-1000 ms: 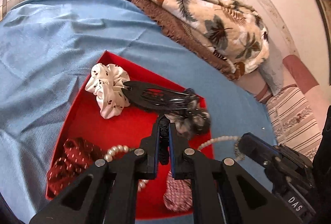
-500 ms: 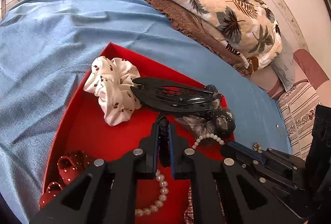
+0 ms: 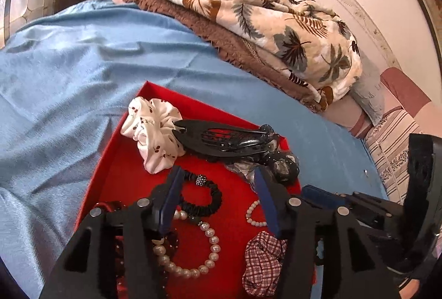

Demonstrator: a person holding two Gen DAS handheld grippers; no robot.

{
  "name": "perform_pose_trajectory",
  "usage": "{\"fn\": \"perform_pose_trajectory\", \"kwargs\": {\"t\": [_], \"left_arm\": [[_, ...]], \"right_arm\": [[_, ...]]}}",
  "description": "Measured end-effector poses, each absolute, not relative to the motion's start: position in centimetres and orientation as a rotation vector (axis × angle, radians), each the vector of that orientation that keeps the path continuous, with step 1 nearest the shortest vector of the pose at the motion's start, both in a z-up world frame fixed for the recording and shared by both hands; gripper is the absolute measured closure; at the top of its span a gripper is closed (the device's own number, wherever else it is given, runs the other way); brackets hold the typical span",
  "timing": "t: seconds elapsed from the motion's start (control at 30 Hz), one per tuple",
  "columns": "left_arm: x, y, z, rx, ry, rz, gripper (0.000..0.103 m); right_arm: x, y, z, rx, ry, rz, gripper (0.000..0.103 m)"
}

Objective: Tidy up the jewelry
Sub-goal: 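Open the left tool while the right opens, releasing both bracelets into the tray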

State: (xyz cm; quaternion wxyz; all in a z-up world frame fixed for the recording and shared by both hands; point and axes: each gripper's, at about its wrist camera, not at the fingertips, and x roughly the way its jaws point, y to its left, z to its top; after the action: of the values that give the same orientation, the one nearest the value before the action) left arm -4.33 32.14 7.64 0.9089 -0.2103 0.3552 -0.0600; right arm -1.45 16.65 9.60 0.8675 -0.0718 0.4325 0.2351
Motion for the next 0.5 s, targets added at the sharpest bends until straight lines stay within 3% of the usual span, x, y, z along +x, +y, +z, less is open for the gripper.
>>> {"fn": "perform_pose_trajectory", "kwargs": {"t": [0.13,0.5], "left_arm": [[-5.0,31.7,8.1,-0.383,0.706,-0.077,0.046],[-7.1,29.4,9.9,-0.22,0.699,0.067,0.042]], "right_arm": [[-2.6,15.5,10.4,-0.132,0.886,0.482,0.064],[-6.8,9.9,10.8,-0.11,0.875,0.404,0.051]]}}
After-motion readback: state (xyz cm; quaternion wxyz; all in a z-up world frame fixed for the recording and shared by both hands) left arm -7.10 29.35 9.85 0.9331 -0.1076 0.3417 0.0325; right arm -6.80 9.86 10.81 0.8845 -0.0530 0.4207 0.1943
